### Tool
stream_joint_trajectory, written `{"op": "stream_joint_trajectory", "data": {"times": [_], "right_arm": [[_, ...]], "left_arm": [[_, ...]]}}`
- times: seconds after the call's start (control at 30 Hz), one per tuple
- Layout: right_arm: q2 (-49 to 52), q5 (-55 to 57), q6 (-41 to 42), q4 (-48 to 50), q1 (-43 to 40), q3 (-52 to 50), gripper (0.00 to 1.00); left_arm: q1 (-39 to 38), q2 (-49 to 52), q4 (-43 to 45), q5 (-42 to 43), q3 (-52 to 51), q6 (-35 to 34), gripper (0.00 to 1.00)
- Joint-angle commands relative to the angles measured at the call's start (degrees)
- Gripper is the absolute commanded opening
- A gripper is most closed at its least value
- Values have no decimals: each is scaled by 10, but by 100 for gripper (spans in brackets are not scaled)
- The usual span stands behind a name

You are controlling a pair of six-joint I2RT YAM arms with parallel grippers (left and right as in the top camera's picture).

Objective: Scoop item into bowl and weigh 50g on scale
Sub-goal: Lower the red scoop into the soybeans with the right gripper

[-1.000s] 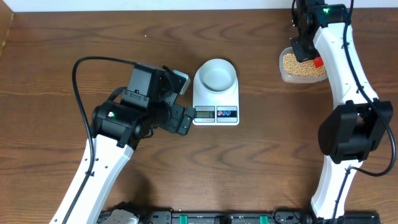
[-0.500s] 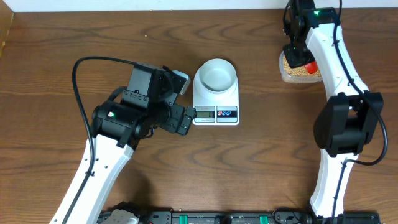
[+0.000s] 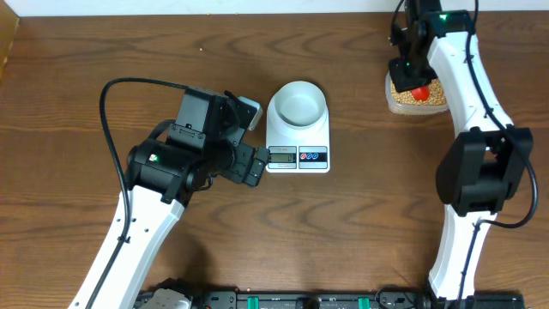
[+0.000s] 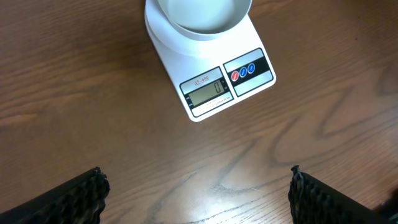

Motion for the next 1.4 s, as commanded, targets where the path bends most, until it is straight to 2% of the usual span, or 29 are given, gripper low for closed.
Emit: {"op": "stream_joint_trajectory", "data": {"times": [0.0, 0.37, 0.8, 1.37], "right_arm": [[13, -120, -20, 3, -12, 11, 1], [13, -282, -87, -7, -74, 11, 1], [13, -306, -113, -26, -97, 11, 1], [13, -402, -150, -40, -150, 10, 1]], "left_arm": [[2, 3, -3, 7, 0, 6, 95], [2, 3, -3, 7, 0, 6, 95], [2, 3, -3, 7, 0, 6, 95], [2, 3, -3, 7, 0, 6, 95]]}}
